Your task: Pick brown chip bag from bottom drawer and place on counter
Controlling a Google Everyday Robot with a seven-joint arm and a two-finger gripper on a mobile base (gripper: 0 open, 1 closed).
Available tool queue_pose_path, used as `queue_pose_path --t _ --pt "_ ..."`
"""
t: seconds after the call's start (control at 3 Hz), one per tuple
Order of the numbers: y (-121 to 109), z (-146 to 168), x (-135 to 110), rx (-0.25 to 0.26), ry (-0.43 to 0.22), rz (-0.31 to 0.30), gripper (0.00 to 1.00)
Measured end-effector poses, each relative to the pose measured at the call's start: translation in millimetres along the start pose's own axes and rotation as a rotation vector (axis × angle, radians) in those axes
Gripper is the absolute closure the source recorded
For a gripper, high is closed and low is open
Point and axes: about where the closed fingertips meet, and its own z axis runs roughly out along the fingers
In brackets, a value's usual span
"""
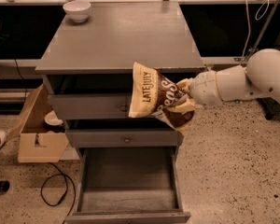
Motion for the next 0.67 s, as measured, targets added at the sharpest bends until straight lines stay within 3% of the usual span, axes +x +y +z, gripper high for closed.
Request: queue_pose_path --t 0.33,0.67 --pt "-9.4 -6.1 -5.6 0.018 0.007 -0.012 1.0" --pt "-62.5 -52.9 -34.2 0.09 0.141 -0.066 1.0"
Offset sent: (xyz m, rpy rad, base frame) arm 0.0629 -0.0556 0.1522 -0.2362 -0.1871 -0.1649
